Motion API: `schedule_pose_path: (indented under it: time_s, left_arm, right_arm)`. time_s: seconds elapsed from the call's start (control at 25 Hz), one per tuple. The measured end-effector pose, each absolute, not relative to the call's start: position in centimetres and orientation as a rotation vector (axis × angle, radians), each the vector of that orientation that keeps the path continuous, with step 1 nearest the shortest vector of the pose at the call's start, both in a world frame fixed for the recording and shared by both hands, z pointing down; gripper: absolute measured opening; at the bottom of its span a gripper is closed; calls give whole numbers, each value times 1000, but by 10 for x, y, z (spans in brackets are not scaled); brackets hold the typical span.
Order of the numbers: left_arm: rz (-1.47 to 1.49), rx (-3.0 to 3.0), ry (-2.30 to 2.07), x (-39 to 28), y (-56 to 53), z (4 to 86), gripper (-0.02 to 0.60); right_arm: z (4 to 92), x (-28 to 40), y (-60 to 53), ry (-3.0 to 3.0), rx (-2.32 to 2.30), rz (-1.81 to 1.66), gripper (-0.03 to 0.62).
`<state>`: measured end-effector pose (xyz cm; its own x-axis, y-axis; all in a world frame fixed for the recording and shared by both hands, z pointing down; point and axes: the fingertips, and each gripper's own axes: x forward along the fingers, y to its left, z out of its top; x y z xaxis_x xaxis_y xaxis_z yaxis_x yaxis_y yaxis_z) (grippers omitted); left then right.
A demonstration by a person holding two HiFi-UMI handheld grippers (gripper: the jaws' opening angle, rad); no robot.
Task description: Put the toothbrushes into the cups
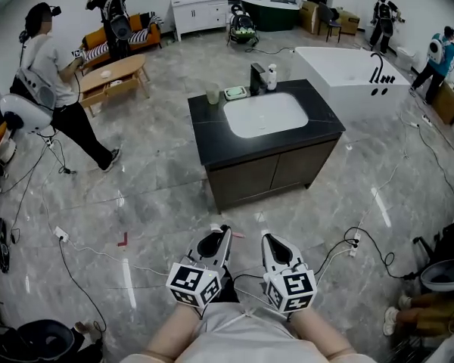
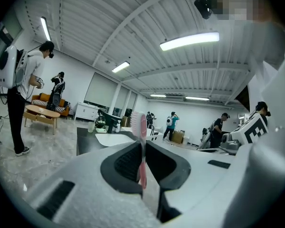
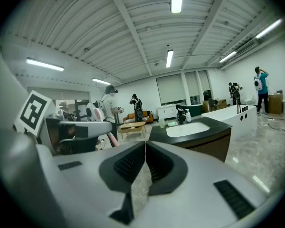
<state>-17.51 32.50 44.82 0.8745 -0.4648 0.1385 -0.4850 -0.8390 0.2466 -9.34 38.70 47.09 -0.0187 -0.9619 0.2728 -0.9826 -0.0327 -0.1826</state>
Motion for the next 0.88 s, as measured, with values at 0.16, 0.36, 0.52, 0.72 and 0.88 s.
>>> schedule_pose_path:
  time_s: [0.16,0.36,0.52,0.72,0.88]
  left_arm:
    - [92,2745,-672,-163,259,447,37]
    - [62,2743,-659,-161,167,439,38]
    - [63,2751,-642,-159,110,438,38]
    - [84,2738,-640,-153,63,445,38]
    - [99,2724,-661,-146,34,450,38]
  right_arm:
    - [470,-77,324,-2088,2194,526,26]
    - [464,-72,239,-2064,2204,506,26]
    - [461,-71,181,-2054,2209,495,26]
    - [467,-67,133,-2050,2197,524,26]
    - [471,-56,99,-2056,2172,544,26]
